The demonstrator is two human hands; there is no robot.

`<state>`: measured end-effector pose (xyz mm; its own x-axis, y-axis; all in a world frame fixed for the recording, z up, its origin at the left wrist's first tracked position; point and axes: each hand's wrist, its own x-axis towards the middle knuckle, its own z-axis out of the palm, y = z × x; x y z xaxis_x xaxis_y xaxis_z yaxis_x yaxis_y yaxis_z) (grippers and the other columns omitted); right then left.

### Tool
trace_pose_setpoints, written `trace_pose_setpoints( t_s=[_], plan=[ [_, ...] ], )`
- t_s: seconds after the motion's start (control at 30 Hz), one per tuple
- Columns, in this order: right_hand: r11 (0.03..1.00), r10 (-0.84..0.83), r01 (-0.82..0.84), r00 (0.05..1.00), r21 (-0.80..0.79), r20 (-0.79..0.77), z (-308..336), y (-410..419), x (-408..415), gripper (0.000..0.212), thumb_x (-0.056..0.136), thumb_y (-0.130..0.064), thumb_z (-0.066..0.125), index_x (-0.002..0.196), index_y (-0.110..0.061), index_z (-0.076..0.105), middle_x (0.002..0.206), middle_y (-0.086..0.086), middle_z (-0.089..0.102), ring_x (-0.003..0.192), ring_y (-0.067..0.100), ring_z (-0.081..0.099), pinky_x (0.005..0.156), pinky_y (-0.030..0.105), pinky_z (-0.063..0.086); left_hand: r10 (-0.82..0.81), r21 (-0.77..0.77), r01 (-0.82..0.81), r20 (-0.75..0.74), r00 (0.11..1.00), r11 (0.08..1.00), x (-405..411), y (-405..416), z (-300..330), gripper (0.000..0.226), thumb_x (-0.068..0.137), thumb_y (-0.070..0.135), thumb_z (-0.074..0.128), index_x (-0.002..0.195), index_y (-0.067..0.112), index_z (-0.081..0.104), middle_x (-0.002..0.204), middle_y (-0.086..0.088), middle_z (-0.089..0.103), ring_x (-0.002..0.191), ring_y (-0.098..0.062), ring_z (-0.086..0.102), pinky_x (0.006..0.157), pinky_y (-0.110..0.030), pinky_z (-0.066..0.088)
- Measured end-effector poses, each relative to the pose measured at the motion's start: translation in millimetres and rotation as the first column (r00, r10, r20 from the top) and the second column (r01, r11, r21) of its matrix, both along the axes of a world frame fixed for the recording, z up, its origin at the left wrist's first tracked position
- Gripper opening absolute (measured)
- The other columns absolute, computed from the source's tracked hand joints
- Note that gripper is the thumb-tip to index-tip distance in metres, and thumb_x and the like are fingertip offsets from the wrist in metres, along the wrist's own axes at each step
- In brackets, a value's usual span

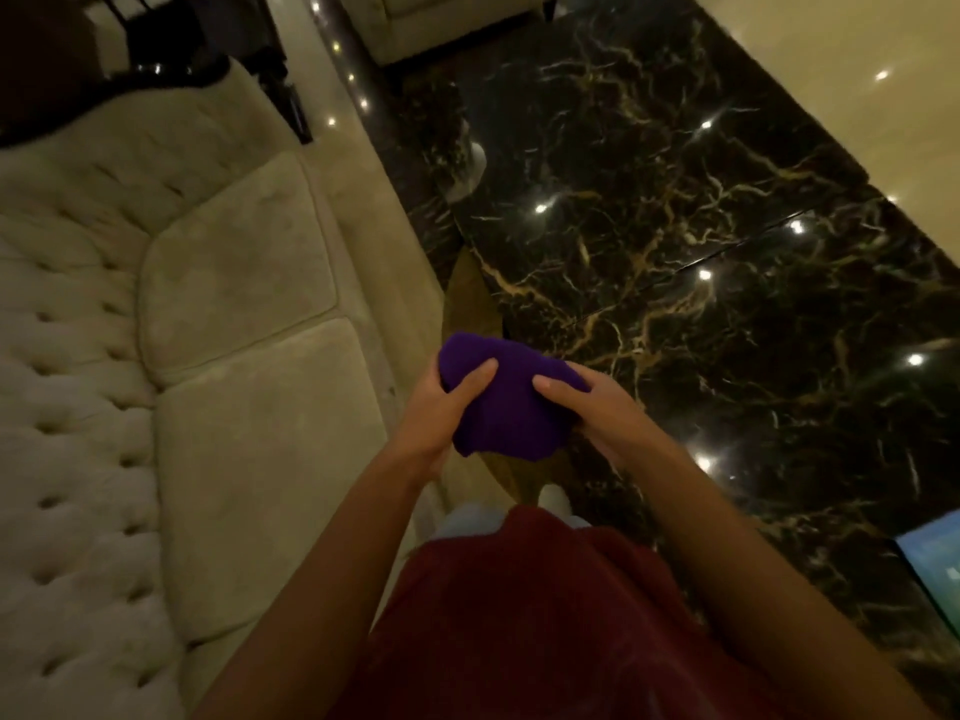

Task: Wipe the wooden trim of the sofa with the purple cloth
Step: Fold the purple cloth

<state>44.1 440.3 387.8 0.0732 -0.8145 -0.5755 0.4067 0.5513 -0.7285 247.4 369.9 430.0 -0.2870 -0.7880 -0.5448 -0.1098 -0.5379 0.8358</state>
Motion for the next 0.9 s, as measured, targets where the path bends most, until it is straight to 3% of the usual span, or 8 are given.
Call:
trace_pose_setpoints(
  t_s=[0.13, 0.27, 0.4, 0.5, 0.57, 0.7, 0.77, 0.9],
  plan=[
    [0.986, -0.165, 0.164, 0.985, -0.012, -0.057, 1.4, -34.6, -17.7, 0.050, 0.060, -0.047, 0.095, 0.103, -0.029, 0.077, 0.109, 0.002, 0.080, 0.101, 0.019, 0.077, 0.082, 0.035, 0.061, -0.244, 0.069, 0.238, 0.088, 0.966, 0.969, -26.3, -52.5, -1.9, 0.050, 0.080, 0.046, 0.085, 0.123, 0.024, 0.070, 0.118, -0.003, 0.079, 0.109, -0.018, 0.076, 0.083, -0.029, 0.062],
    [0.943, -0.332, 0.333, 0.943, 0.026, -0.034, -12.2, -61.7, -33.3, 0.059, 0.062, -0.037, 0.095, 0.113, -0.018, 0.071, 0.107, 0.003, 0.080, 0.097, 0.019, 0.078, 0.075, 0.031, 0.062, -0.351, 0.054, 0.347, 0.120, 0.928, 0.936, -55.1, -107.9, -18.4, 0.044, 0.081, 0.044, 0.082, 0.119, 0.027, 0.071, 0.115, 0.001, 0.080, 0.108, -0.016, 0.076, 0.083, -0.028, 0.062],
    [0.898, -0.439, 0.434, 0.895, 0.078, 0.073, -24.4, -83.5, -40.5, 0.066, 0.069, -0.023, 0.093, 0.128, -0.020, 0.065, 0.119, 0.007, 0.077, 0.107, 0.023, 0.075, 0.085, 0.037, 0.062, -0.377, 0.023, 0.378, 0.132, 0.917, 0.926, -74.5, -150.4, -37.3, 0.038, 0.084, 0.042, 0.083, 0.118, 0.032, 0.071, 0.117, 0.002, 0.080, 0.110, -0.017, 0.076, 0.091, -0.038, 0.061],
    [0.877, -0.470, 0.470, 0.883, 0.101, -0.027, -40.0, -108.6, -45.8, 0.065, 0.074, -0.014, 0.092, 0.132, -0.022, 0.063, 0.124, 0.006, 0.073, 0.113, 0.023, 0.072, 0.093, 0.041, 0.061, -0.502, 0.038, 0.504, 0.182, 0.846, 0.863, -93.8, -197.4, -57.7, 0.038, 0.086, 0.039, 0.081, 0.121, 0.031, 0.069, 0.120, 0.000, 0.078, 0.113, -0.020, 0.074, 0.098, -0.045, 0.060],
    [0.816, -0.539, 0.553, 0.833, 0.165, -0.126, -57.6, -133.8, -37.5, 0.054, 0.078, -0.015, 0.089, 0.126, -0.019, 0.067, 0.119, 0.006, 0.075, 0.109, 0.022, 0.073, 0.091, 0.039, 0.062, -0.652, 0.095, 0.647, 0.190, 0.734, 0.756, -104.9, -244.4, -80.2, 0.037, 0.085, 0.032, 0.082, 0.120, 0.032, 0.069, 0.120, 0.000, 0.078, 0.112, -0.019, 0.074, 0.092, -0.039, 0.062],
    [0.727, -0.595, 0.665, 0.735, 0.174, -0.325, -81.5, -160.2, -31.9, 0.035, 0.080, -0.021, 0.089, 0.110, -0.020, 0.072, 0.095, -0.006, 0.079, 0.085, 0.007, 0.076, 0.067, 0.020, 0.059, -0.779, 0.053, 0.793, 0.236, 0.581, 0.607, -124.3, -295.9, -101.3, 0.036, 0.088, 0.017, 0.080, 0.119, 0.030, 0.068, 0.115, 0.003, 0.077, 0.105, -0.009, 0.075, 0.083, -0.025, 0.061],
    [0.648, -0.605, 0.729, 0.669, 0.221, -0.432, -119.1, -175.0, -16.1, 0.034, 0.081, -0.027, 0.088, 0.110, -0.020, 0.071, 0.099, -0.004, 0.076, 0.087, 0.009, 0.073, 0.073, 0.024, 0.058, -0.839, 0.080, 0.865, 0.302, 0.453, 0.496, -135.7, -322.4, -137.2, 0.032, 0.091, 0.014, 0.077, 0.114, 0.033, 0.066, 0.110, 0.010, 0.074, 0.098, -0.001, 0.073, 0.079, -0.020, 0.058],
    [0.596, -0.536, 0.775, 0.578, 0.208, -0.616, -154.3, -185.4, -19.9, 0.036, 0.084, -0.037, 0.085, 0.111, -0.023, 0.065, 0.098, -0.010, 0.065, 0.088, 0.007, 0.063, 0.075, 0.020, 0.052, -0.878, 0.026, 0.930, 0.342, 0.335, 0.365, -168.2, -335.5, -175.3, 0.035, 0.096, 0.014, 0.072, 0.128, 0.022, 0.063, 0.110, 0.011, 0.070, 0.102, -0.001, 0.067, 0.077, -0.012, 0.055]
  ],
)
